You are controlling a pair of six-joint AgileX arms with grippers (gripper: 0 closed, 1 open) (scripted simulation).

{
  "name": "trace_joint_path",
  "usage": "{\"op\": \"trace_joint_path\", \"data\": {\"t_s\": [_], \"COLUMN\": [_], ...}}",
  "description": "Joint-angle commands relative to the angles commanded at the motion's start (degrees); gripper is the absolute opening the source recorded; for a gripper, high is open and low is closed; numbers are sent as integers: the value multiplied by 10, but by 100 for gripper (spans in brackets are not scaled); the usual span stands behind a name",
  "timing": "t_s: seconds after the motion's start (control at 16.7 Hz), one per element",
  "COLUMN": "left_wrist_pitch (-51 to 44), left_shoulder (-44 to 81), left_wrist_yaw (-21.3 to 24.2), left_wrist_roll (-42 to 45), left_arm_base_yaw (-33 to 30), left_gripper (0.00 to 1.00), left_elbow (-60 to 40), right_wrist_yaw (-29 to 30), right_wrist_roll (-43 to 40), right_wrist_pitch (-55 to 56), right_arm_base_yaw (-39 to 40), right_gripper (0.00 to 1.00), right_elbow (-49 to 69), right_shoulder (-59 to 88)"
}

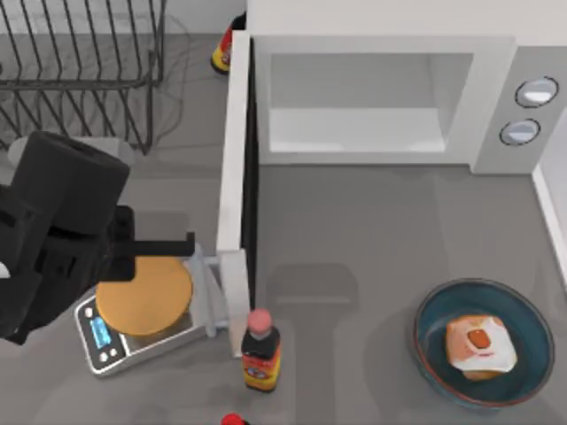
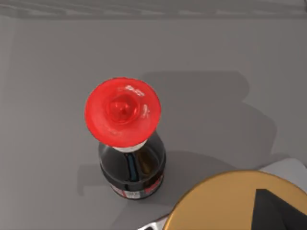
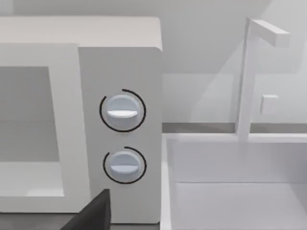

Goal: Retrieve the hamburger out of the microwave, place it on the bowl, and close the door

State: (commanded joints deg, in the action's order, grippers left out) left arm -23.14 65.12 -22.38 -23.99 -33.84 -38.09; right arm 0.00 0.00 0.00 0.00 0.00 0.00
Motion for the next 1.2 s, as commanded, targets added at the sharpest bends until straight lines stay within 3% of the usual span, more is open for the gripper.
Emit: {"op": "trace_joint_path", "data": {"t_s": [0.36, 0.84, 1.2], "left_wrist_pitch": [168, 179, 163], "left_shoulder": [49, 50, 78], "left_wrist_yaw": [2, -3, -108], "left_wrist_roll": [2, -3, -78], "left_arm_base_yaw": [4, -9, -124], "left_gripper": [0, 0, 0], "left_elbow": [110, 117, -1], "right_wrist_yaw": [0, 0, 0], "right_wrist_roll": [0, 0, 0], "right_wrist_pitch": [0, 0, 0], "right_arm_base_yaw": [0, 0, 0], "right_gripper": [100, 100, 100], "right_elbow": [0, 0, 0], "right_shoulder": [0, 0, 0]}}
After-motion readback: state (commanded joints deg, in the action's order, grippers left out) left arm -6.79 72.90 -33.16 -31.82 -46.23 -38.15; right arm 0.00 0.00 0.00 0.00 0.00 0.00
